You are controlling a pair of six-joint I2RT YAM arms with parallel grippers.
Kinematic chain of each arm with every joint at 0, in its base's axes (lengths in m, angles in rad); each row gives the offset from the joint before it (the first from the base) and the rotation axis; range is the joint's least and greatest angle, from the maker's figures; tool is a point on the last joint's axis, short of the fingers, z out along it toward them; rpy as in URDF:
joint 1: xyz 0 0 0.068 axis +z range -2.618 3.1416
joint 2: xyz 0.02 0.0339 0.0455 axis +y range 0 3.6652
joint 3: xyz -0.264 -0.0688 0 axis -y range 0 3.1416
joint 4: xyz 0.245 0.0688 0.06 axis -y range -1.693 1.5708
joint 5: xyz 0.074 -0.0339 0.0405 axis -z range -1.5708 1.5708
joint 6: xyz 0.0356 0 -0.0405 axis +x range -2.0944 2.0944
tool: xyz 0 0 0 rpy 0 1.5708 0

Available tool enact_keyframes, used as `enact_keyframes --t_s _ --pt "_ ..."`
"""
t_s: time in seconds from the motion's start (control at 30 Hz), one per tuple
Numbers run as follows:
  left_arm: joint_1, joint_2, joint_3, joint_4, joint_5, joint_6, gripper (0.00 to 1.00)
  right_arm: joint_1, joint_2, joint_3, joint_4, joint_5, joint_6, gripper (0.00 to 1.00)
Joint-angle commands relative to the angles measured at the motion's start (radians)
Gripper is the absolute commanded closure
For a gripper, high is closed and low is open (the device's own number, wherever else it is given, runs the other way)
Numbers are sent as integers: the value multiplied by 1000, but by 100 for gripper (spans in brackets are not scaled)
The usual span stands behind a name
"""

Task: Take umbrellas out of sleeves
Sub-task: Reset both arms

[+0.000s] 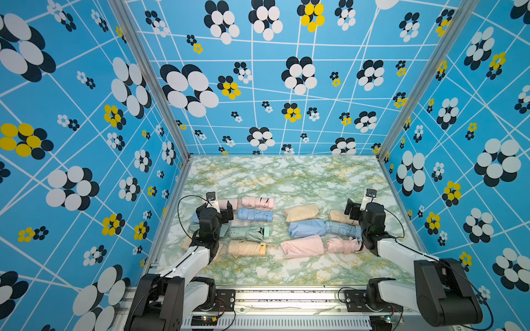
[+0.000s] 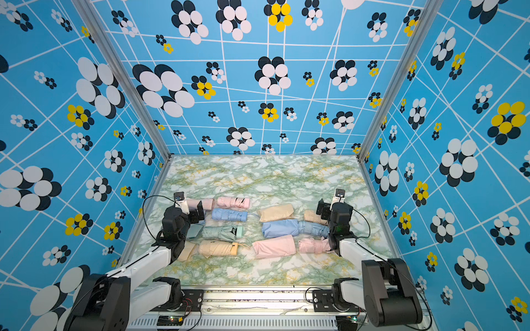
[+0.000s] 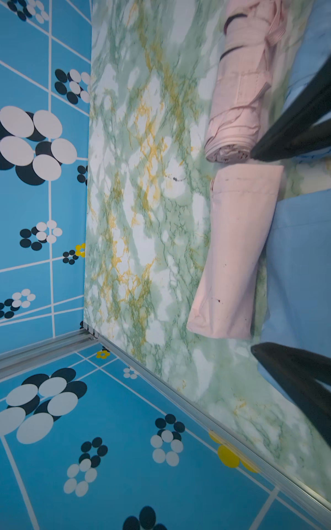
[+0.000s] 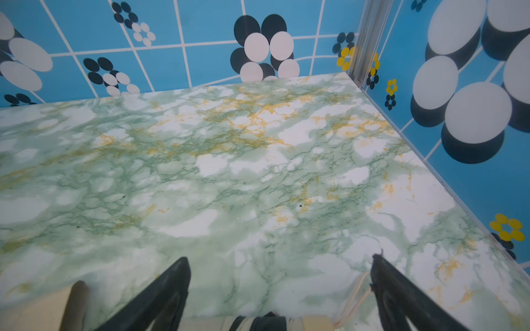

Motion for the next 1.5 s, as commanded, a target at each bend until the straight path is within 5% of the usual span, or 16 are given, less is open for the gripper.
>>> enact_keyframes --t_s 0.0,0.2,0.33,0.73,1.17,1.47 --pt "34 105 -32 266 22 2 1 7 75 -4 196 9 -63 1" --pt "85 267 -59 496 104 -5 1 5 268 -21 421 5 -81 1" --pt "125 435 -85 723 184 -29 1 1 259 -2 369 -24 -85 1" --pt "163 386 50 404 393 -11 1 -9 251 12 329 -47 -74 1" --pt "139 379 63 371 322 -5 1 -9 253 17 323 32 -47 1" --pt "137 381 91 319 459 50 1 -9 252 17 323 33 -47 1"
